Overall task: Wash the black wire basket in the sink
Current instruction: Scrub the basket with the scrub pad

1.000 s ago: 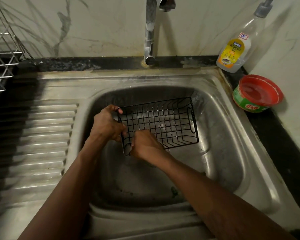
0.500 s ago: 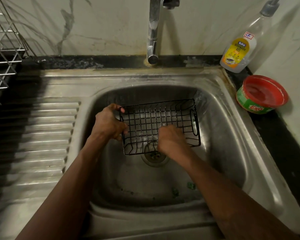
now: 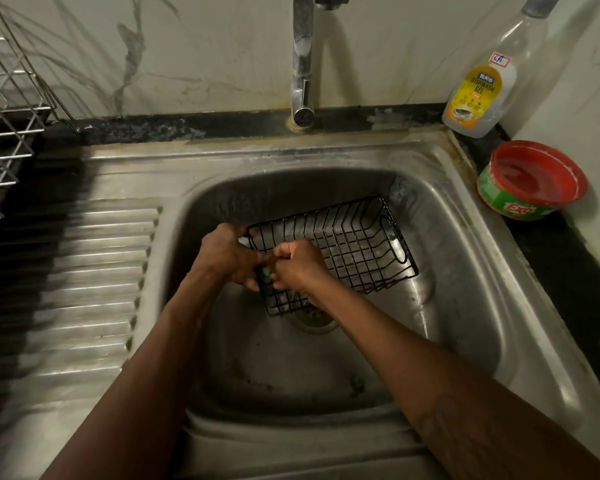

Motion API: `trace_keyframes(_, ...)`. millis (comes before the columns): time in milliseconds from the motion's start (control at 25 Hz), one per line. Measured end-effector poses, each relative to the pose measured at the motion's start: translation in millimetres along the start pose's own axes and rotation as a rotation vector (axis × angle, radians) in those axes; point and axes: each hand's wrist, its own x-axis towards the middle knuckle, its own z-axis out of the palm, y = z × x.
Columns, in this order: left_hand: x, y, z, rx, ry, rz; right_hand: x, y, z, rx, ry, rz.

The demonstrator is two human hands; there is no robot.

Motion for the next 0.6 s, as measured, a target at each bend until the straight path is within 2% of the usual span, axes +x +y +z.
trace_keyframes(160, 10, -6, 1, 0.085, -0.085, -0.051, 11, 1, 9, 0.231, 0.061, -0.043)
trace_keyframes(240, 10, -6, 4, 0.082, -0.092, -0.041, 13, 3, 9, 0.251, 0.064, -0.101)
trace_keyframes(360, 8, -1, 7, -0.012, -0.067, -0.103, 16, 10, 8, 0.203, 0.028, -0.077)
trace_keyframes(520, 12, -2, 11, -0.017, -0.1, -0.138, 24, 19, 9, -0.151, 0.06, 0.023)
trace_keyframes(600, 9, 1, 10, -0.022, -0.052, -0.141, 23, 13, 10, -0.056, 0.036, 0.055)
